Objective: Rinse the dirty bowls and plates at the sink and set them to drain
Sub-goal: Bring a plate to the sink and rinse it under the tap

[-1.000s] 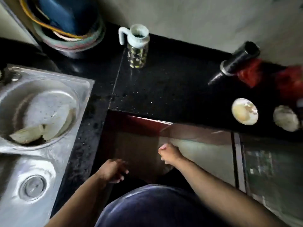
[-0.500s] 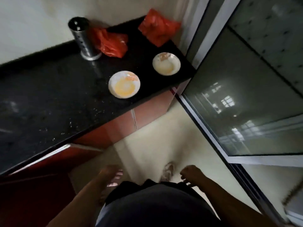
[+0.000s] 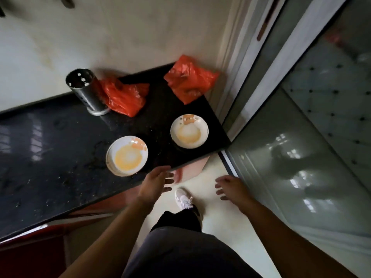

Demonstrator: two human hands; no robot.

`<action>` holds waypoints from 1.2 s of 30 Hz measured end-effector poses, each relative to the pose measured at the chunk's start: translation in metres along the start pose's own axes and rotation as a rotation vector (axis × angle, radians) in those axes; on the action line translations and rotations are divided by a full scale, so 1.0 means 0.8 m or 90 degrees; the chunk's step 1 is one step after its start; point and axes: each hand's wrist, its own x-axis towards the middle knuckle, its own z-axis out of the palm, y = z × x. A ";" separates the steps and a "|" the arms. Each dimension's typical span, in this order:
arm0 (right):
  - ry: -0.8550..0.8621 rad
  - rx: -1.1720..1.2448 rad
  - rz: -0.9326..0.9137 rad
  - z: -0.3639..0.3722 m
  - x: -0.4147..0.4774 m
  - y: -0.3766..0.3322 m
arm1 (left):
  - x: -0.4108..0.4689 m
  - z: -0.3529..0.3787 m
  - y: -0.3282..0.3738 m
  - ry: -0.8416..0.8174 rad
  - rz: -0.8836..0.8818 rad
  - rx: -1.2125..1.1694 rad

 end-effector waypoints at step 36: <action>-0.463 -0.523 -0.533 0.093 0.063 -0.261 | -0.104 0.106 0.034 0.722 -0.019 -0.394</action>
